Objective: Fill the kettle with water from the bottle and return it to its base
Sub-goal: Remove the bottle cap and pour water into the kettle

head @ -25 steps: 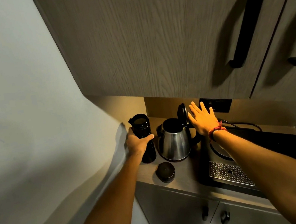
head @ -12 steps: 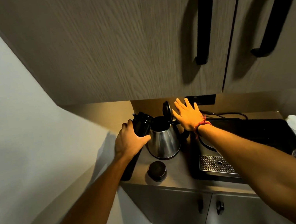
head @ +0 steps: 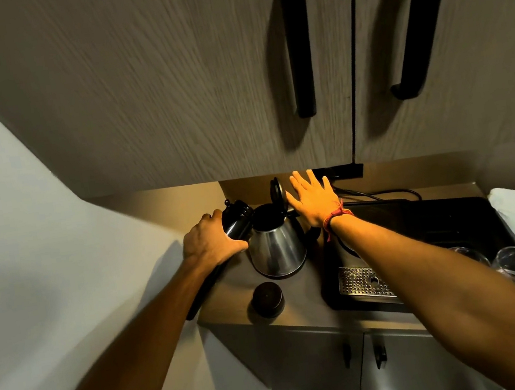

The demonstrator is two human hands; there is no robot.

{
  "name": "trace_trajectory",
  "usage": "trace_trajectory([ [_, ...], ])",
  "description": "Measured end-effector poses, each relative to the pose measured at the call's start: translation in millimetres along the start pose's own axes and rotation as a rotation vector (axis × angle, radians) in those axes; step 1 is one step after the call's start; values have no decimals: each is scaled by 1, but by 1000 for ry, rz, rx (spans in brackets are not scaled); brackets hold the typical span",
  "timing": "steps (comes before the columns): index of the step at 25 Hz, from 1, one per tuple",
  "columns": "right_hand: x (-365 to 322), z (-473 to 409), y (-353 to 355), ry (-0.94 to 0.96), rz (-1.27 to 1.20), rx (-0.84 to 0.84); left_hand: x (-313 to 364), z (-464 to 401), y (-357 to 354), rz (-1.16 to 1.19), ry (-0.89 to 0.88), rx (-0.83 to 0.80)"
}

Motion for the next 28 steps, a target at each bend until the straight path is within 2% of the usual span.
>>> trace_trajectory([
  [28, 2, 1, 1, 22, 23, 14, 15, -7, 4, -150, -87, -63],
])
Point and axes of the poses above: each hand's wrist, its own z-axis away from the middle knuckle, its own y-axis out of the back of the hand, x = y × z, the point moved 10 cm from there along -z, towards the middle knuckle, and after that the axes turned 11 degrees about x, right-handed, at the moved point
